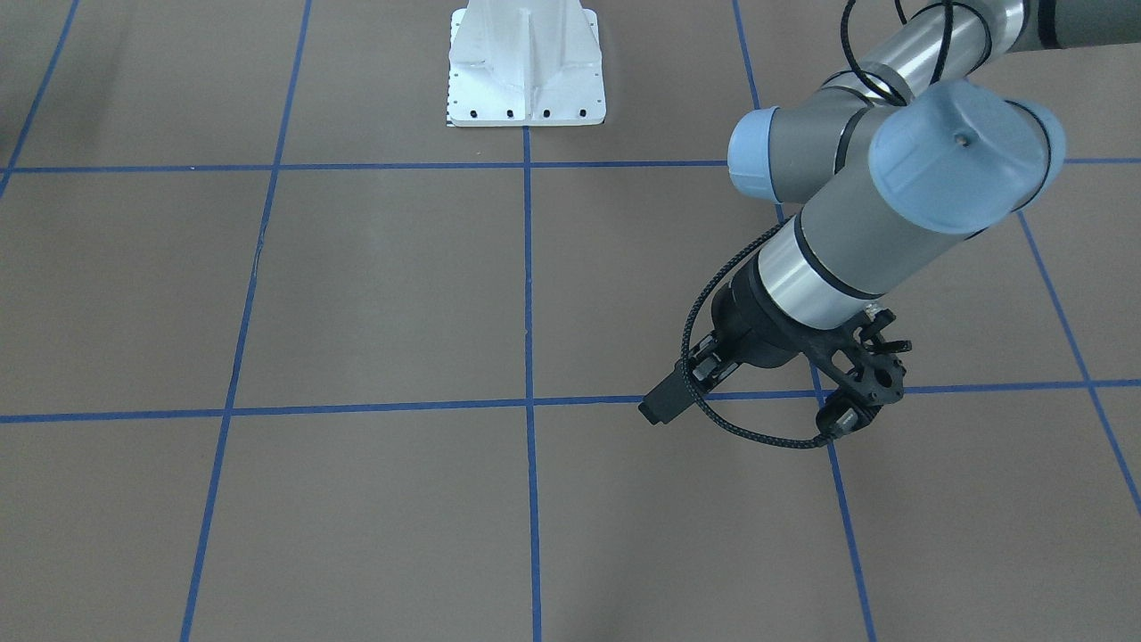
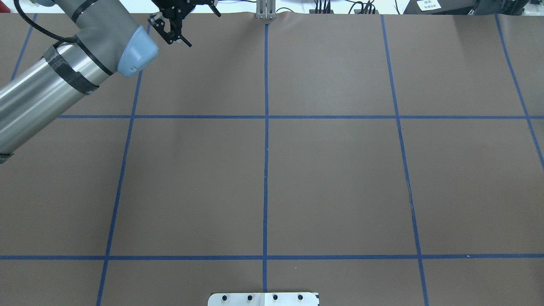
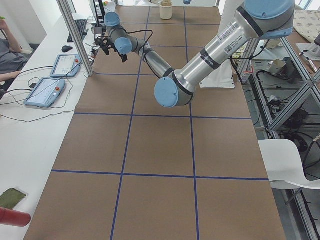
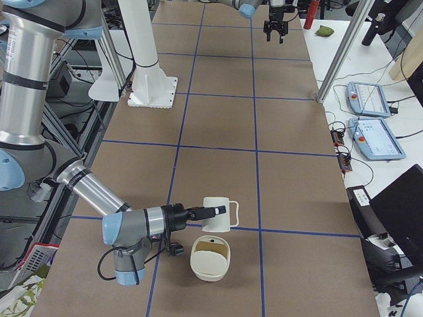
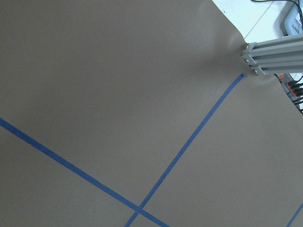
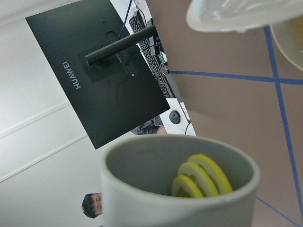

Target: Left arm hands cup to right arm to dump lemon

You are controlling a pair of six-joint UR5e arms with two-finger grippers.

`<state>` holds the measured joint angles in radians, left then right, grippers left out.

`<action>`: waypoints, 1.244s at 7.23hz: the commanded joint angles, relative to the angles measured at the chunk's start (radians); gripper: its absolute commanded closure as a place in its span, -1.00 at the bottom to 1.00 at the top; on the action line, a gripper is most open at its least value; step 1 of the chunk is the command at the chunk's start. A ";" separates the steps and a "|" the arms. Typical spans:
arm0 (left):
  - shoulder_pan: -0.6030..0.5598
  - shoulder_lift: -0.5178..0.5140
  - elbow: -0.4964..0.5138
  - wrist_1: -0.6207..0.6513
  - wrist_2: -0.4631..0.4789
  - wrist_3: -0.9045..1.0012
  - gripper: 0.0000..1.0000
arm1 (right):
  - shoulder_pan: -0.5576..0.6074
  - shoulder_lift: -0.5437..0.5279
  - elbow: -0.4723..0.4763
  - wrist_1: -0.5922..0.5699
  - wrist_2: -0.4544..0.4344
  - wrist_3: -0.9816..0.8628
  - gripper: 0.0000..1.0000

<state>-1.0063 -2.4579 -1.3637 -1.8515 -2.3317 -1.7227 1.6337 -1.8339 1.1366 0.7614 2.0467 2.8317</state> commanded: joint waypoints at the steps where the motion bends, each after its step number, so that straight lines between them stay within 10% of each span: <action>1: 0.000 -0.001 0.000 0.000 0.003 0.000 -1.00 | 0.000 0.010 -0.003 0.006 -0.014 0.078 0.92; 9: 0.002 -0.010 0.002 0.000 0.018 0.000 -1.00 | 0.000 0.010 -0.004 0.053 -0.022 0.261 0.86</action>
<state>-1.0048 -2.4681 -1.3628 -1.8515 -2.3134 -1.7227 1.6337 -1.8216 1.1332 0.7999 2.0252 3.0782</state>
